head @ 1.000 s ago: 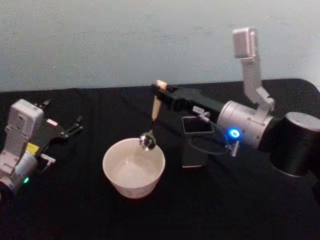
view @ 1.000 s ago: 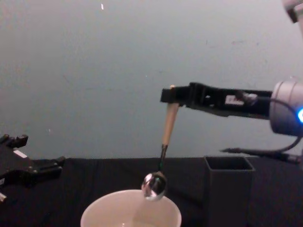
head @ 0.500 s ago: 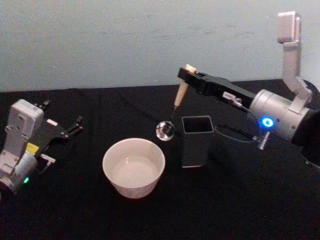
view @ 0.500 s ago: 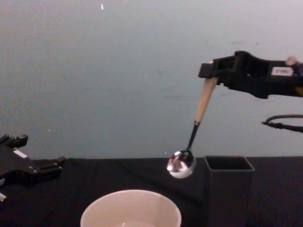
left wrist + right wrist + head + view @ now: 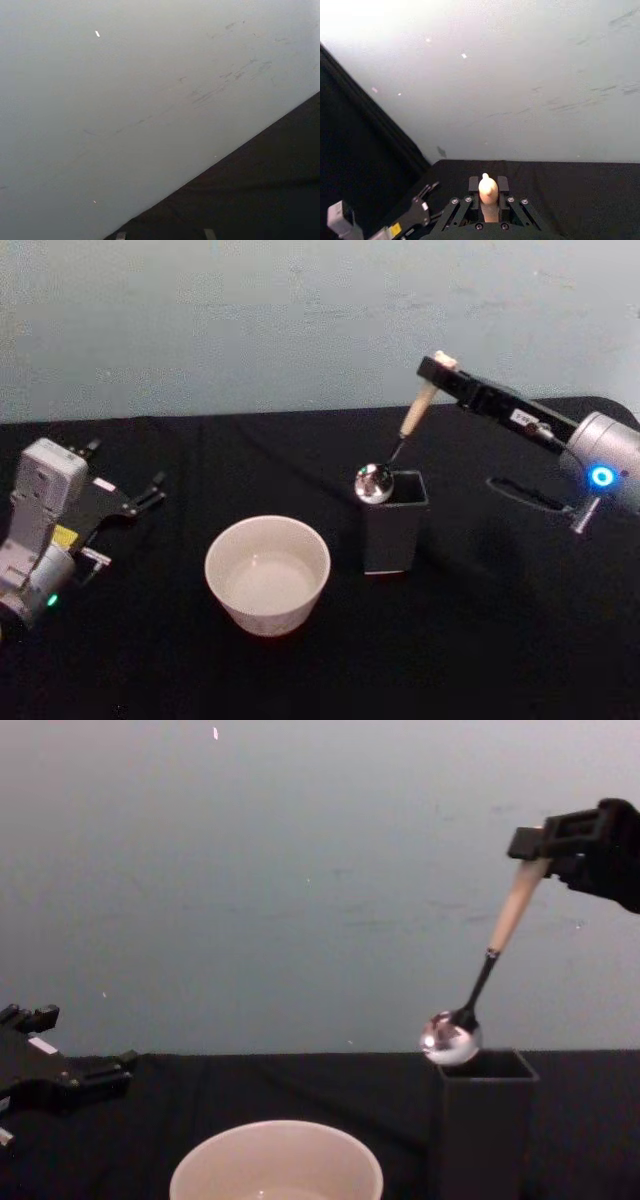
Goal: Pick up the stirring spoon with one hand, stir inside the cup, then place it back in its original position.
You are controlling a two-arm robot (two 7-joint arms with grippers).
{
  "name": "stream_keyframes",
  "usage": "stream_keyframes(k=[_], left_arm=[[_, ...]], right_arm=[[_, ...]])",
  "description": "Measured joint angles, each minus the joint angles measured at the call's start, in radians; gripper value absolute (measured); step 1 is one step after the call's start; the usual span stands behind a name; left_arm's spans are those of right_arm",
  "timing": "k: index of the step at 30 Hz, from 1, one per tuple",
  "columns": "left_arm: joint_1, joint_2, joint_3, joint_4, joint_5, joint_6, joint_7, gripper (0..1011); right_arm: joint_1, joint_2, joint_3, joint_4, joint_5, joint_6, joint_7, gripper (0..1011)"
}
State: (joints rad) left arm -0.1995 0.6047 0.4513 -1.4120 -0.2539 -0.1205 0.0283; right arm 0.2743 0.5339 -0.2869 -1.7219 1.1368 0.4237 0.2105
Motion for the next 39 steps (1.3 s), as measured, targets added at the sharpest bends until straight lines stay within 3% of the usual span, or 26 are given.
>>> stream_keyframes(k=[7, 14, 39], left_arm=[[0.000, 0.000, 0.000, 0.000, 0.000, 0.000, 0.000, 1001], [0.000, 0.000, 0.000, 0.000, 0.000, 0.000, 0.000, 1001], [0.000, 0.000, 0.000, 0.000, 0.000, 0.000, 0.000, 1001]], right_arm=[[-0.005, 0.008, 0.012, 0.023, 0.025, -0.023, -0.027, 215], [0.004, 0.009, -0.003, 0.050, 0.031, -0.047, -0.039, 215], [0.053, 0.027, -0.129, 0.143, -0.013, -0.111, -0.055, 215]])
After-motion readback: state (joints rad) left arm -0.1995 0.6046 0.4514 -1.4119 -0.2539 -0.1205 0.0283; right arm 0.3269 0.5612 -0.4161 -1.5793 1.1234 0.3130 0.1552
